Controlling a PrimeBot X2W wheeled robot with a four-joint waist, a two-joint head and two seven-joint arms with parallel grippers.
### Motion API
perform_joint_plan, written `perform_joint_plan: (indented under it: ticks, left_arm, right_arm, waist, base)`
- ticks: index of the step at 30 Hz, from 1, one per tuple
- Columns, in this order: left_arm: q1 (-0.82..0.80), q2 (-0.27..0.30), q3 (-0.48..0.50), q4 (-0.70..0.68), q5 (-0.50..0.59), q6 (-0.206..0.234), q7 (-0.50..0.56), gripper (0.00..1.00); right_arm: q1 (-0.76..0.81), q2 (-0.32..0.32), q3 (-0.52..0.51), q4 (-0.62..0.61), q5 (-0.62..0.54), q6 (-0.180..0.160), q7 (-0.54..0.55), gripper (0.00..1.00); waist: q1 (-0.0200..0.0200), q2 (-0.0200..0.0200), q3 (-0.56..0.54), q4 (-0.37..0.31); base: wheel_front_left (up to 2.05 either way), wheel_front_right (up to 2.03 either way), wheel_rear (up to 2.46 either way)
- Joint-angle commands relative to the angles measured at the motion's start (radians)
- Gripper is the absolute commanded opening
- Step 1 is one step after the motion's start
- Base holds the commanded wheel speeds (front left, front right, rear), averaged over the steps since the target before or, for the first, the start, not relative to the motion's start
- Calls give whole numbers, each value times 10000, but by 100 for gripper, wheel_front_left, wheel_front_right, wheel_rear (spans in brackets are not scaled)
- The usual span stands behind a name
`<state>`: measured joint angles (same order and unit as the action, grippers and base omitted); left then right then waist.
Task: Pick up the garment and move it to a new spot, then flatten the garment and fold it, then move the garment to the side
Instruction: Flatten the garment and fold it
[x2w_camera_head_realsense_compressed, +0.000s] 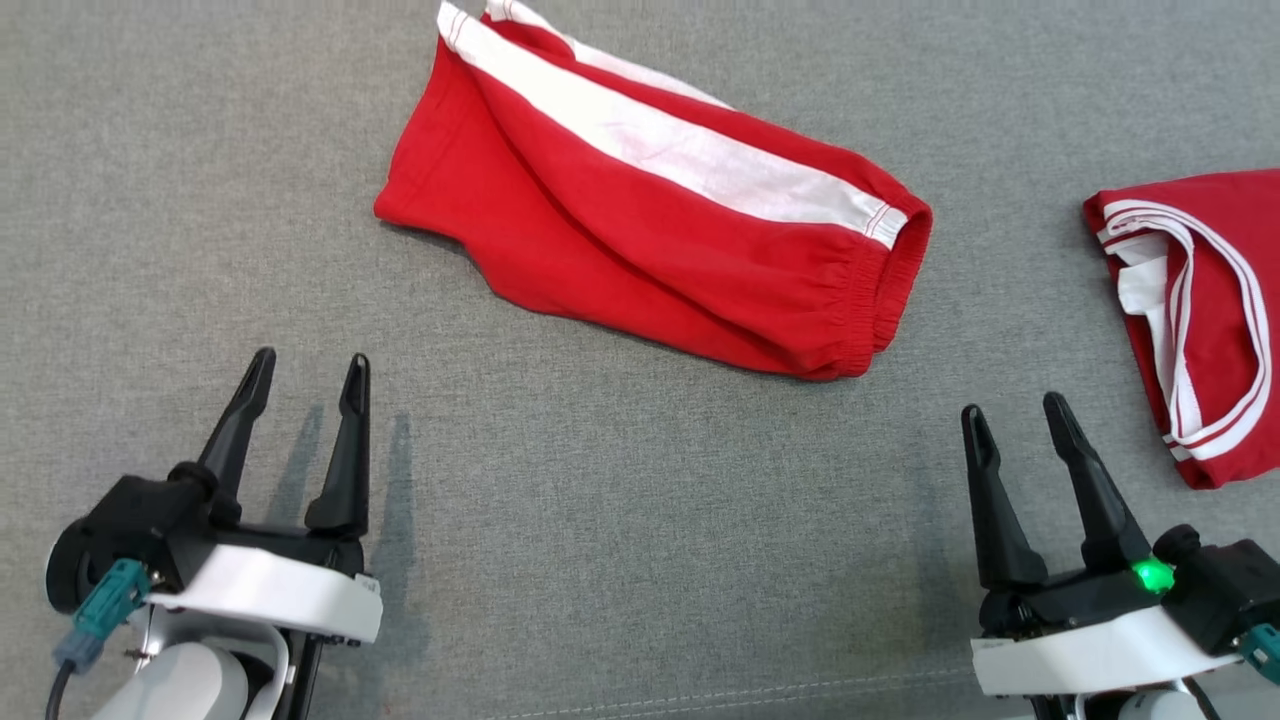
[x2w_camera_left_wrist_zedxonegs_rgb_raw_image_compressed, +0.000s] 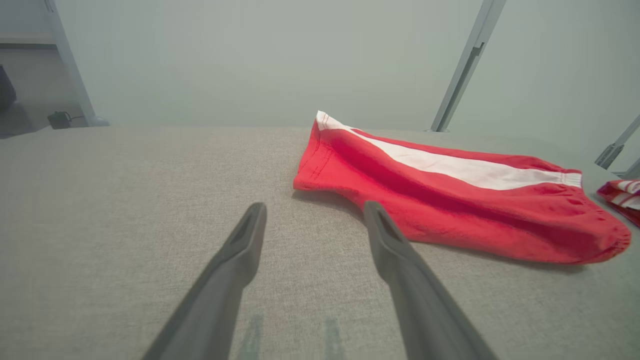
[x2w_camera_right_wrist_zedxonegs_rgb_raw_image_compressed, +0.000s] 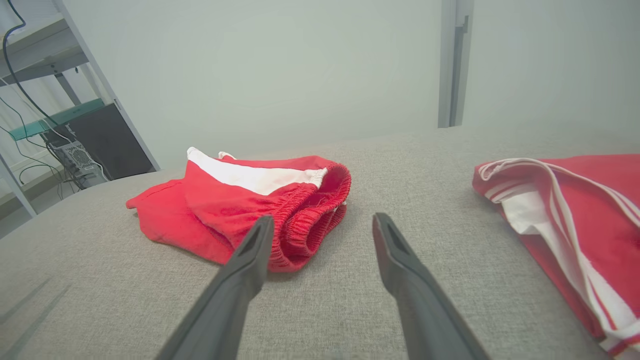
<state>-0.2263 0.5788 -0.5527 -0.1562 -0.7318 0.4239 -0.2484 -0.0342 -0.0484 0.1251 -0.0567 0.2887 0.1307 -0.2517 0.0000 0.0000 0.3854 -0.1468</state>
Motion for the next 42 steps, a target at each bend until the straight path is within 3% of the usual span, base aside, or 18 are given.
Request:
perform_joint_plan:
  ticks: [1,9,12,16,23,30,35,42]
  left_arm:
    - [-85,283,459,-262,11,76,-86,100]
    - [87,255,315,-261,35,-107,-93,100]
    - [-224,333,265,-194,6,-384,31,100]
    - [-1456,549,160,155,-170,-1342,610,100]
    - [-4528,422,-282,2068,-842,-3582,2346,100]
    - [-6588,99,-784,4444,-1169,-4925,3783,100]
    - [-7368,-83,-1028,5921,-1650,-5370,4465,100]
    - [-8140,133,-1399,7492,-1720,-5520,4734,100]
  right_arm:
    - [83,-41,157,-290,-115,0,-101,100]
    - [172,-21,85,-114,53,0,-101,100]
    - [74,-20,-4,-75,203,0,-101,100]
    - [-450,-20,144,315,599,0,-101,100]
    - [-1791,-19,890,1461,1209,0,-101,100]
    - [-3151,-19,1773,2815,2460,0,-101,100]
    - [-3871,-19,2475,3443,3257,0,-101,100]
    - [-4675,-19,3499,4254,4331,0,-101,100]
  waist:
    - [0,0,-103,-19]
    - [0,0,-300,26]
    - [0,0,-197,70]
    - [0,0,45,104]
    - [0,0,497,-195]
    - [0,0,811,-754]
    - [0,0,1016,-1057]
    - [0,0,1202,-1374]
  base:
    - [0,0,0]
    - [0,0,0]
    - [0,0,0]
    - [0,0,0]
    - [0,0,0]
    - [0,0,0]
    - [0,0,0]
    - [0,0,0]
